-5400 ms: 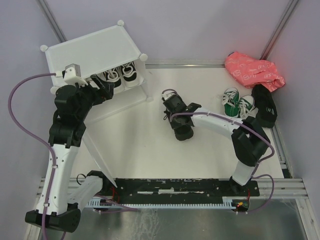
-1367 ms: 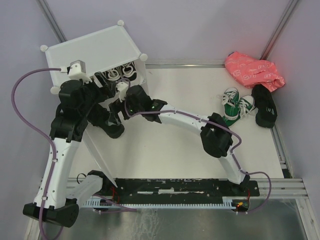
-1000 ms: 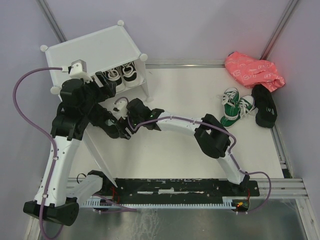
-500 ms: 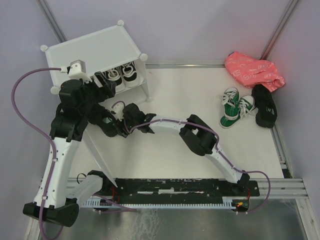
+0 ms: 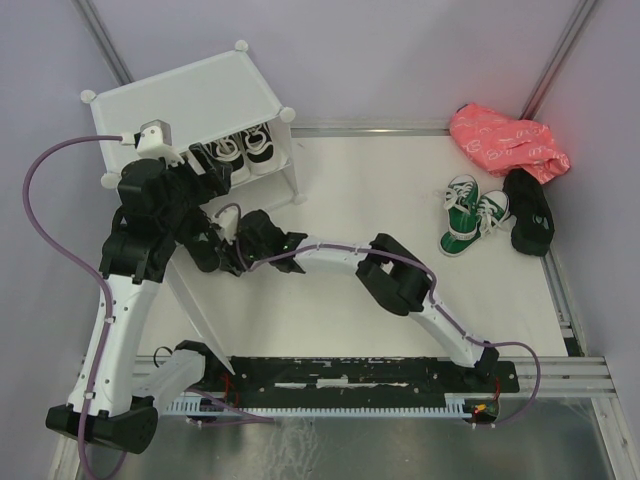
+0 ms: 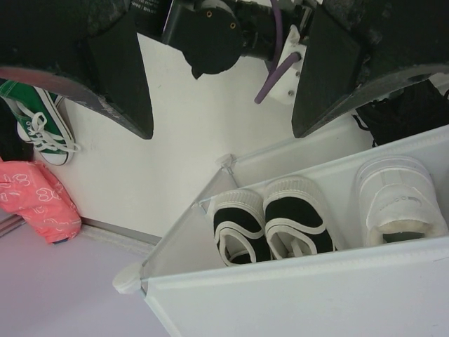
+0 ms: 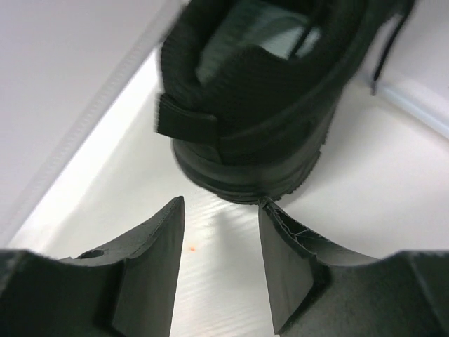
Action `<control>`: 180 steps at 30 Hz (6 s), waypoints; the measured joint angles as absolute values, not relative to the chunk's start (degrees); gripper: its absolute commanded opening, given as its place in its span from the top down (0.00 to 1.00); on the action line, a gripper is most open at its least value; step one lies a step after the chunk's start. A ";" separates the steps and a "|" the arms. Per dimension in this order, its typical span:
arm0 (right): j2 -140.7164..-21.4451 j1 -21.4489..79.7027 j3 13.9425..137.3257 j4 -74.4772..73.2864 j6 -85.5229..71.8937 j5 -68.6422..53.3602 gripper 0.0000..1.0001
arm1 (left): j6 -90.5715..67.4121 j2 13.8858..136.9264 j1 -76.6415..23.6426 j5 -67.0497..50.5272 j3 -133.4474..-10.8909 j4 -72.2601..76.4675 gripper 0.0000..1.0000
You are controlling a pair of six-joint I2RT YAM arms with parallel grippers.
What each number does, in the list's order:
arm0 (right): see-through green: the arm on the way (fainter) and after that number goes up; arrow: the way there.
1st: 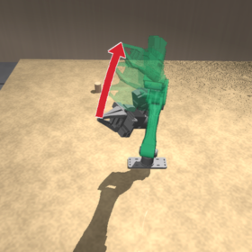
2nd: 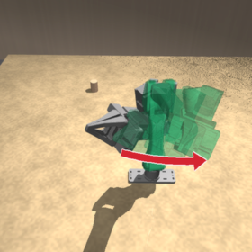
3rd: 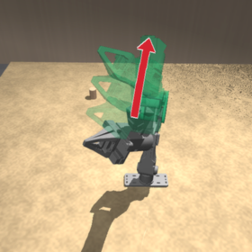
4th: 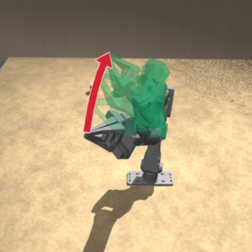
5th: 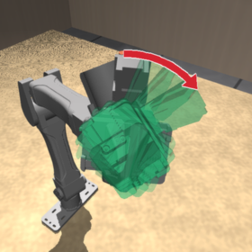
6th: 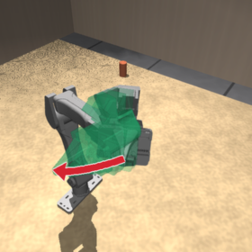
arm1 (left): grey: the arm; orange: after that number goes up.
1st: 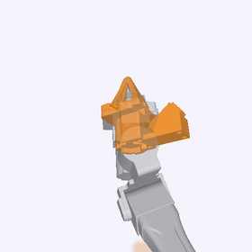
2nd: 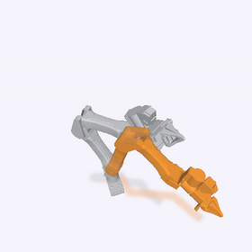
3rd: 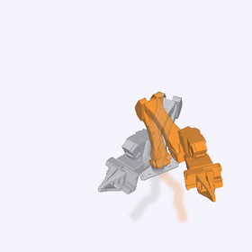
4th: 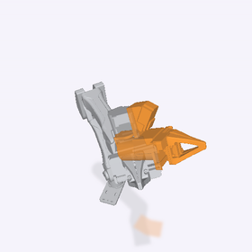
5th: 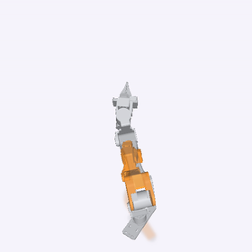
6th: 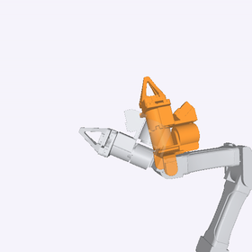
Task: Place and organize the shoes in the shoe cabinet
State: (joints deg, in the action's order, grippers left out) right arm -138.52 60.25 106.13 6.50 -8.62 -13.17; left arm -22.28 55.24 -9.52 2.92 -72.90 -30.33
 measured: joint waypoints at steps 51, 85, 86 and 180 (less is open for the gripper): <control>-158.17 52.93 140.05 3.27 -16.78 9.30 0.48 | -21.28 57.76 -10.74 2.92 -74.43 -30.46 0.14; -161.40 59.33 140.31 10.98 -19.92 1.41 0.42 | -20.10 54.48 -11.14 5.50 -72.75 -31.75 0.13; -161.71 59.09 141.08 10.44 -19.44 2.26 0.42 | -20.03 54.48 -11.31 5.69 -72.75 -31.75 0.13; -106.32 -16.69 86.46 -40.40 -9.50 19.40 0.09 | -20.40 52.12 -17.80 -5.10 -61.21 -26.94 0.02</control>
State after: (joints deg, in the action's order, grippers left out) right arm -106.32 -16.69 86.46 -40.40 -9.50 19.40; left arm -20.40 52.12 -17.80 -5.10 -61.21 -26.94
